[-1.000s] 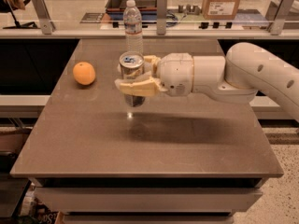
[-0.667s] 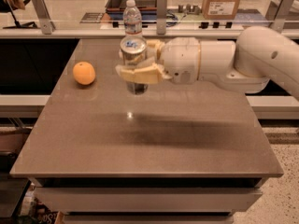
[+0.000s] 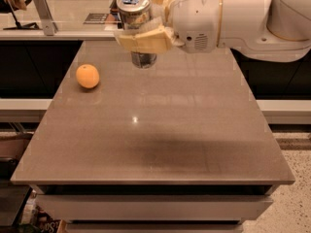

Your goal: Pick redbull can

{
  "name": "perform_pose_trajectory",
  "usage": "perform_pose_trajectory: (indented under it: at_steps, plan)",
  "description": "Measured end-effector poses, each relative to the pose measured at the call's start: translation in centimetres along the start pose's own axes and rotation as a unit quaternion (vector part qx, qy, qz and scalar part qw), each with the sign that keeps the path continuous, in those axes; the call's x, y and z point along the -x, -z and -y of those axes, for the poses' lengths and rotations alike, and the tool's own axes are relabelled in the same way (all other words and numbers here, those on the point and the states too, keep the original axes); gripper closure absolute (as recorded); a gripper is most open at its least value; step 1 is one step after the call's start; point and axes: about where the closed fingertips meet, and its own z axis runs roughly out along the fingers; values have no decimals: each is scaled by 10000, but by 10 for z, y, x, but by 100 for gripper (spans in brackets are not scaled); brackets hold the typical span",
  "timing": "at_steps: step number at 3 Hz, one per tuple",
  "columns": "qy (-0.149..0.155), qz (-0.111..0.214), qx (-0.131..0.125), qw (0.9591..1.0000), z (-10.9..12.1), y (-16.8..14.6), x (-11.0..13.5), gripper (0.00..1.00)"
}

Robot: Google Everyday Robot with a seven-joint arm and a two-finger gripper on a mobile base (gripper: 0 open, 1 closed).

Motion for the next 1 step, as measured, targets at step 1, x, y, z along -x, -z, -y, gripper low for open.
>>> perform_pose_trajectory:
  at_steps: [1]
  plan:
    - [1,0,1,10000,0,0,0,100]
